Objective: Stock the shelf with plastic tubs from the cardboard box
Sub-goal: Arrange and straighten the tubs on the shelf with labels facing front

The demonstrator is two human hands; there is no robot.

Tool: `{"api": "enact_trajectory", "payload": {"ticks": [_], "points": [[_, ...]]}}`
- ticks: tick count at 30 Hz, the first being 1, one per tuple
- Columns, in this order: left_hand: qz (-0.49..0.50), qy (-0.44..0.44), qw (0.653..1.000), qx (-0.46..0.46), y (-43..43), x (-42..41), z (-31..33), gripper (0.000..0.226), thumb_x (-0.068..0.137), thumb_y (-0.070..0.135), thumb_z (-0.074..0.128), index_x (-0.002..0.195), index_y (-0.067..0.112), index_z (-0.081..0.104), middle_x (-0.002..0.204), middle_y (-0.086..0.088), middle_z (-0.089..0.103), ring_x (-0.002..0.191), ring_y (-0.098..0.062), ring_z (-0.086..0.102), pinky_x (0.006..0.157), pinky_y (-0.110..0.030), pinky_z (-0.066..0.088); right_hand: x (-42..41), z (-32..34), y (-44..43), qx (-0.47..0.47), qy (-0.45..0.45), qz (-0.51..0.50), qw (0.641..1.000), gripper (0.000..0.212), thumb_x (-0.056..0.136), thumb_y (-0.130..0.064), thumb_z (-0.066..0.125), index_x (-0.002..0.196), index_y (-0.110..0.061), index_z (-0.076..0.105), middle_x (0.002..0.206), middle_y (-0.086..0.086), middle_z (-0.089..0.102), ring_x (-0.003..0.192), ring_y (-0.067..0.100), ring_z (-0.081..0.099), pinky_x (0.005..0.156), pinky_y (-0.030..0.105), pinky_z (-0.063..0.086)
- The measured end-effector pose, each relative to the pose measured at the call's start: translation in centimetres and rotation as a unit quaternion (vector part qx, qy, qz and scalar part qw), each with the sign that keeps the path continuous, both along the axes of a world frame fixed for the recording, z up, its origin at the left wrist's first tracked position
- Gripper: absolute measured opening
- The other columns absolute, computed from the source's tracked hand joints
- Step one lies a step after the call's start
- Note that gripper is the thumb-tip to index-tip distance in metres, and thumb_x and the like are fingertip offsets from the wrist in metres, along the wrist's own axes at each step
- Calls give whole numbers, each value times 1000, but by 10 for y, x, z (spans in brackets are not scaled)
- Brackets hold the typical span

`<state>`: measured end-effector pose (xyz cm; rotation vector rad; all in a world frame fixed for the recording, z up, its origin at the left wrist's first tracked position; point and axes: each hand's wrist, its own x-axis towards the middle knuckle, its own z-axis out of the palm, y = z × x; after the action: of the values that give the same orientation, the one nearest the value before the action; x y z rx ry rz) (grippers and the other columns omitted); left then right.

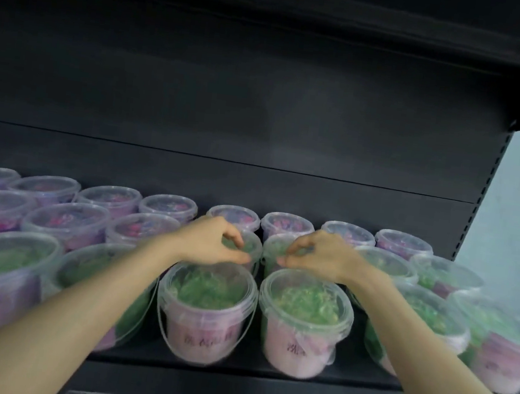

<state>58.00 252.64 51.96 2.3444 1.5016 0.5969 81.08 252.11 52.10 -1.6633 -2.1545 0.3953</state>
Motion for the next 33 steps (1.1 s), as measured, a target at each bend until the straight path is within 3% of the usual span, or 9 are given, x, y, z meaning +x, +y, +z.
{"api": "enact_trajectory", "payload": {"ticks": [3, 6, 14, 23, 26, 28, 31, 33], "points": [[25, -16, 999, 12, -2, 2, -4, 23, 80, 41, 68, 96, 26, 71, 107, 10, 67, 102, -10, 59, 93, -33, 46, -5, -4, -4, 29, 10, -12, 999, 11, 81, -35, 64, 86, -31, 73, 99, -8, 70, 102, 12, 59, 87, 29, 46], [55, -25, 998, 24, -2, 4, -9, 14, 79, 41, 68, 89, 30, 71, 106, 10, 67, 99, -11, 59, 91, -34, 47, -9, -7, -6, 44, 7, -31, 999, 16, 84, -29, 59, 89, -30, 74, 102, -7, 71, 106, 15, 58, 95, 36, 47], [83, -32, 995, 36, 0, 5, -15, 11, 80, 41, 65, 83, 32, 70, 98, 7, 68, 94, -13, 60, 87, -37, 49, -11, -14, -5, 57, 25, -43, 997, 18, 84, -35, 60, 96, -33, 72, 107, -10, 69, 107, 14, 56, 94, 31, 45], [61, -58, 996, 41, -32, -2, -12, 18, 86, 43, 59, 93, 28, 67, 96, 3, 71, 87, -18, 66, 85, -40, 51, -10, -8, -31, 53, 70, -18, 996, 25, 86, -41, 60, 102, -25, 71, 114, -4, 67, 113, 14, 56, 94, 29, 44], [40, -100, 991, 79, -62, -9, -18, 19, 85, 44, 59, 94, 29, 68, 101, 17, 66, 91, -5, 62, 90, -34, 48, -6, -13, -63, 107, 93, -19, 990, 32, 84, -45, 63, 106, -23, 69, 116, -6, 65, 114, 14, 54, 93, 29, 42], [42, -131, 981, 134, -85, -10, -31, 21, 84, 45, 59, 93, 29, 69, 95, 21, 64, 90, -5, 61, 85, -31, 46, -5, -24, -87, 134, 110, -21, 985, 39, 80, -50, 64, 109, -24, 68, 119, -10, 59, 118, 15, 46, 97, 30, 37], [61, -170, 959, 218, -113, -6, -51, 23, 85, 42, 61, 92, 22, 69, 95, 11, 64, 94, -13, 57, 85, -34, 44, -7, -50, -117, 187, 103, -30, 976, 45, 77, -47, 69, 117, -28, 63, 135, -5, 47, 127, 19, 30, 104, 29, 26], [65, -154, 954, 250, -122, -5, -60, 28, 86, 43, 60, 97, 19, 69, 101, 7, 63, 100, -15, 54, 91, -38, 42, -9, -67, -128, 222, 101, -29, 969, 47, 76, -37, 74, 120, -29, 60, 143, -2, 40, 132, 20, 23, 109, 35, 25]]}}
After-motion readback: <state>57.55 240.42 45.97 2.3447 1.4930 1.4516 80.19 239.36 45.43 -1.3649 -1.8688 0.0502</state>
